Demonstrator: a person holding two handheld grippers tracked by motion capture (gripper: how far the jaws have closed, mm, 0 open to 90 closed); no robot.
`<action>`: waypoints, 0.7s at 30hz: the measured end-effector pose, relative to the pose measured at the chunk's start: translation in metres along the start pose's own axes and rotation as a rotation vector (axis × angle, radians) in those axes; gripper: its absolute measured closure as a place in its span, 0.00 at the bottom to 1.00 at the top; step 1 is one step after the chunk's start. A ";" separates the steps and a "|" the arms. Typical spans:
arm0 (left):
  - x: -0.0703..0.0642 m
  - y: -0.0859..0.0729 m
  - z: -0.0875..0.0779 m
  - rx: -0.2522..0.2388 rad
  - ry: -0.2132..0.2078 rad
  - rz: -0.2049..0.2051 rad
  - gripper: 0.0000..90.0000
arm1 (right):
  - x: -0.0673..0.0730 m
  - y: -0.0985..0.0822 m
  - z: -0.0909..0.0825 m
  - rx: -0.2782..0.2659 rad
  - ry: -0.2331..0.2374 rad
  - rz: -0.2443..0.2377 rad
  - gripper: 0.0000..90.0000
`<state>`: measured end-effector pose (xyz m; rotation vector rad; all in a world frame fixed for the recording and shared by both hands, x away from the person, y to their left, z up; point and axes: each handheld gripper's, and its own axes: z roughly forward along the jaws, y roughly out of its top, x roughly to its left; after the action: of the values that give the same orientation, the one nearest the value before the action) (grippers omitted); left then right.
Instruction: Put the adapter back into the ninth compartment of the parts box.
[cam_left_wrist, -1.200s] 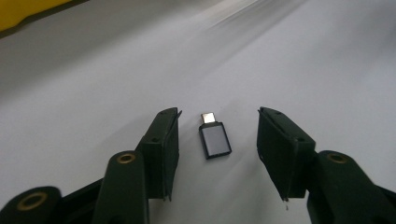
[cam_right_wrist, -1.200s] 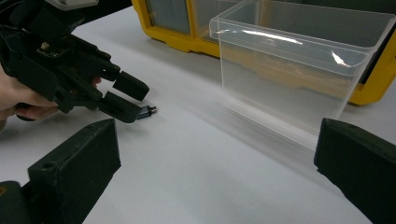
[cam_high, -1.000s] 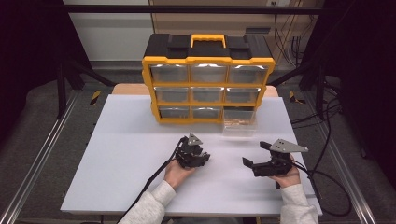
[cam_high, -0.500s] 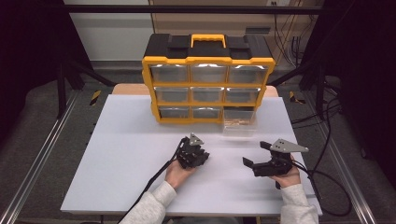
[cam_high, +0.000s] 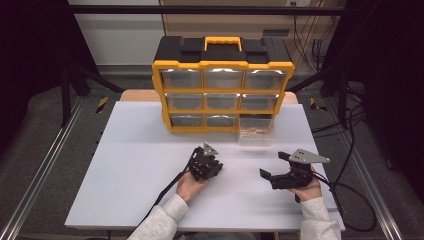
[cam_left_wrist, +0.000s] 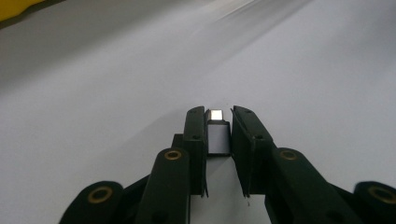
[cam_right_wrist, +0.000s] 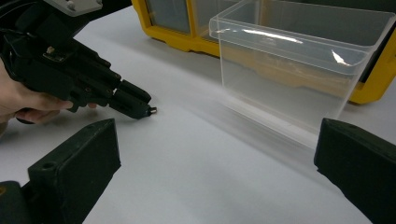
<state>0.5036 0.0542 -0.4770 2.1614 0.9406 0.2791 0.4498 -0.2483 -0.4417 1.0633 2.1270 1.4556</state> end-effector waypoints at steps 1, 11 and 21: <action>0.000 0.000 0.000 0.000 -0.001 0.000 0.83 | 0.000 0.000 0.000 0.001 0.000 0.000 0.01; 0.002 0.002 -0.006 -0.012 -0.011 -0.003 0.84 | 0.000 0.000 0.000 0.000 0.000 0.003 0.01; 0.002 0.006 -0.013 -0.034 -0.029 0.000 0.84 | 0.000 0.000 0.000 0.001 0.002 0.000 0.01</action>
<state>0.5018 0.0599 -0.4641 2.1286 0.9127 0.2611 0.4497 -0.2479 -0.4420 1.0628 2.1293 1.4570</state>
